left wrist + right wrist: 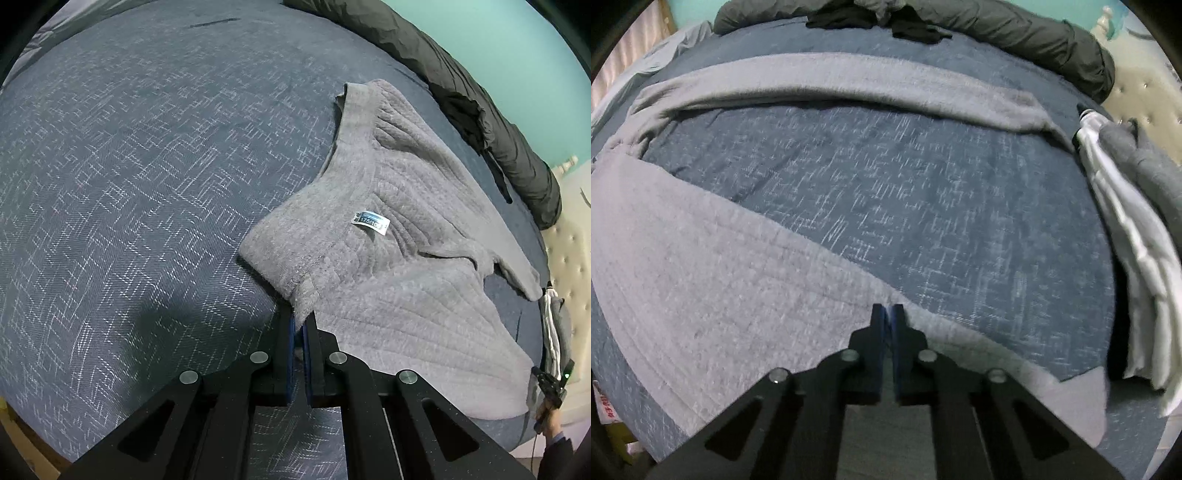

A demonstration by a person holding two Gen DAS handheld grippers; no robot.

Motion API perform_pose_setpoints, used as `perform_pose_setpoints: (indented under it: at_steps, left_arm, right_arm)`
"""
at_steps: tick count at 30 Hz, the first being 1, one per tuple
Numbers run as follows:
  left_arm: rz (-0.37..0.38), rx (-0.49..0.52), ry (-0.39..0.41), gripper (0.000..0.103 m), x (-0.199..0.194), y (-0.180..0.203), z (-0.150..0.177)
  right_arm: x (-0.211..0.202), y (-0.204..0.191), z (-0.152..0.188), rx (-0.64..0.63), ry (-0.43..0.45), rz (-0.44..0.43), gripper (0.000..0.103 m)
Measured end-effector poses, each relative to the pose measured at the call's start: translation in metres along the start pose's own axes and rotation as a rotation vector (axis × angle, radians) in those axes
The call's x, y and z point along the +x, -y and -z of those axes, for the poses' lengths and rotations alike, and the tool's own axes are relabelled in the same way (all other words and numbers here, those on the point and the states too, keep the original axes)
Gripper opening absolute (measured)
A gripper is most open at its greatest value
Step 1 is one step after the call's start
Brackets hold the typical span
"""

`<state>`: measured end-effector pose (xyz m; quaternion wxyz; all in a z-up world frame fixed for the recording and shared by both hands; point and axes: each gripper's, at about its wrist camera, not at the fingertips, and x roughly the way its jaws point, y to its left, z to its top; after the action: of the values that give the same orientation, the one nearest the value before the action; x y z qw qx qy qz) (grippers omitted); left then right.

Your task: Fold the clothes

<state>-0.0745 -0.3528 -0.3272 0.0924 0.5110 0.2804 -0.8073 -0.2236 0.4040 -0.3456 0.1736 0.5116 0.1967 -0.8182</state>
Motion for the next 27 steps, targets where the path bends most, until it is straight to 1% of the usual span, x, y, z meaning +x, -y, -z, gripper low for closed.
perform_pose_setpoints:
  at_steps: [1,4,7,9,10,12,13,14,15,16,17,20,24,27]
  left_arm:
    - [0.002,0.0,0.001,0.004,-0.001,0.001,0.0]
    - [0.02,-0.002,0.007,0.004,-0.003,0.002,0.001]
    - [0.025,-0.007,-0.001,0.004,-0.002,0.002,0.003]
    - [0.029,-0.021,-0.007,0.006,-0.001,0.0,0.004]
    - [0.034,-0.026,-0.007,0.006,-0.003,-0.001,0.003]
    - [0.043,-0.032,-0.005,0.008,-0.008,-0.005,0.002]
    - [0.041,-0.038,0.012,0.008,-0.015,-0.007,0.0]
    - [0.037,-0.045,0.032,0.017,-0.022,-0.01,-0.001]
    - [0.033,-0.053,0.053,0.023,-0.029,-0.012,-0.003]
    - [0.023,-0.056,0.067,0.033,-0.032,-0.015,-0.005]
    - [0.013,-0.059,0.079,0.037,-0.034,-0.018,-0.008]
    - [0.028,-0.102,0.072,0.037,-0.026,-0.028,-0.013]
    - [0.069,-0.137,0.058,0.037,-0.007,-0.031,-0.016]
    - [0.108,-0.171,0.055,0.037,0.005,-0.034,-0.017]
  right_arm:
    - [-0.005,0.0,0.001,-0.009,0.017,0.016,0.002]
    - [-0.023,0.012,-0.002,0.019,0.076,0.08,0.002]
    - [-0.018,0.023,-0.003,0.064,0.042,0.128,0.002]
    - [-0.009,0.02,0.001,0.067,-0.006,0.151,0.002]
    - [0.002,0.016,-0.002,0.072,-0.039,0.159,0.002]
    - [0.009,0.01,-0.002,0.075,-0.067,0.17,0.002]
    - [0.01,0.008,-0.002,0.082,-0.071,0.187,0.002]
    - [0.005,0.007,-0.003,0.088,-0.058,0.196,0.002]
    - [0.001,0.007,-0.003,0.095,-0.044,0.203,0.003]
    - [-0.004,0.007,-0.004,0.102,-0.03,0.211,0.004]
    - [-0.009,0.006,-0.004,0.108,-0.016,0.219,0.005]
    - [-0.018,0.012,-0.003,0.142,0.015,0.198,0.006]
    - [-0.021,0.016,0.002,0.197,0.019,0.167,0.006]
    - [-0.026,0.008,0.01,0.198,0.017,0.148,0.006]
